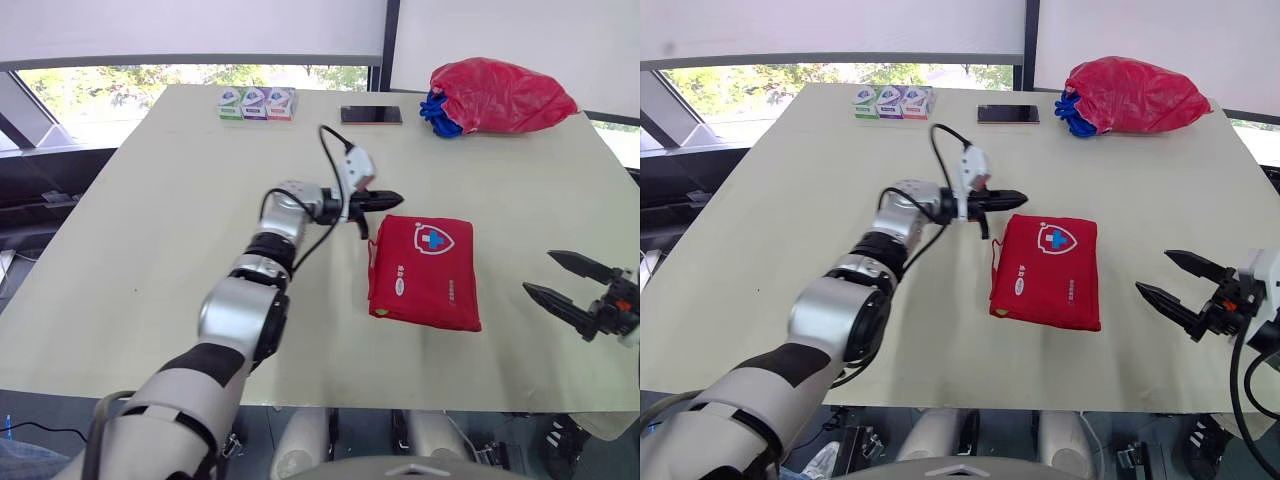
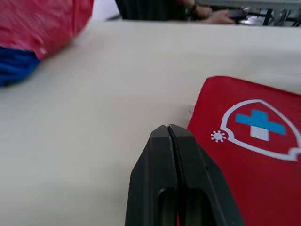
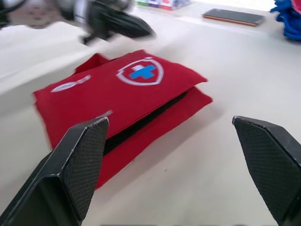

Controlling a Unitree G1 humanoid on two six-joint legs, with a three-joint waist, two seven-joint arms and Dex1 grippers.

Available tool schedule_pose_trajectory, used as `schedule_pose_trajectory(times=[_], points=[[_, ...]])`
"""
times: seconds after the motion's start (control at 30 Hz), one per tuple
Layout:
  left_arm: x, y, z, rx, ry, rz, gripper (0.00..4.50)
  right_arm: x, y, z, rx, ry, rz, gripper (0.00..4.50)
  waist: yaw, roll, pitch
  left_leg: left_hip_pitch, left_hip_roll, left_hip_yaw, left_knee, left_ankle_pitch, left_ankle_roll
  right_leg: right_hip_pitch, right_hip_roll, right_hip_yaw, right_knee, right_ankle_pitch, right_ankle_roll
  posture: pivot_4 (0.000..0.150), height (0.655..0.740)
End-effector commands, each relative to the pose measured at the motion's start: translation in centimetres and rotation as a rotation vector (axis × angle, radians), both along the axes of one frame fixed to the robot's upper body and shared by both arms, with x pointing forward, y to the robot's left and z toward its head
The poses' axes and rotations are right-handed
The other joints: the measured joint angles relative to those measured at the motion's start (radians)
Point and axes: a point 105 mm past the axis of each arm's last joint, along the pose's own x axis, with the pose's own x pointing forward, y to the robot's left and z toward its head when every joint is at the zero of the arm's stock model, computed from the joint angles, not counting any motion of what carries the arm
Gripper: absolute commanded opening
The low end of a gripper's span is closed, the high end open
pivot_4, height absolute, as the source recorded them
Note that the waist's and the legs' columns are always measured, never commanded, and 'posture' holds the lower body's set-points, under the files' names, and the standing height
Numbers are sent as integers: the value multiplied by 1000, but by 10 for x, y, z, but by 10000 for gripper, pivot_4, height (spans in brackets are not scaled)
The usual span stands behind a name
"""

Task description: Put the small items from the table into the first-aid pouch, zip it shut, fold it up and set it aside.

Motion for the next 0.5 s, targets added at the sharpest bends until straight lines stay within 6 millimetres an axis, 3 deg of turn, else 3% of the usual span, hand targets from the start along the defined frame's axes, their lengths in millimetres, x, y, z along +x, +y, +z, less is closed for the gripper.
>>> schedule_pose_trajectory(times=[0.03,0.07,0.13,0.2,0.3,0.43,0.5], points=[[-16,25,20,-15,-46,-75,491,7,10,2,6,66,3,45000,0,0,0,0,0,0,0,0,0,0,0,0,0,0,0,1500,7400],[-22,33,21,-7,-43,-88,491,8,13,-1,11,97,11,45000,-3,0,0,-1,0,0,0,0,0,0,0,0,0,0,0,1500,7400],[-39,46,23,6,-30,-118,5599,10,19,-4,8,148,41,45000,-5,1,0,-1,0,0,0,0,0,-1,-1,1,1,0,0,1500,7400],[-57,55,24,29,-20,-136,12986,12,25,-6,13,187,76,45000,-3,1,0,-1,1,0,0,0,0,-1,-1,0,1,0,0,1500,7400],[-83,65,26,54,4,-156,27969,18,29,-11,-4,243,110,45000,6,0,0,-2,0,-1,1,0,0,-1,-2,-1,1,0,0,1500,7400],[-114,77,33,83,8,-164,42140,31,30,-23,-22,355,135,45000,4,0,0,-1,0,-1,1,0,0,-1,-2,-1,0,0,0,1500,7400],[-122,81,35,106,9,-153,43858,37,31,-26,-3,407,148,45000,1,0,1,-1,0,-1,1,0,0,-1,-2,-1,0,0,0,1500,7400]])
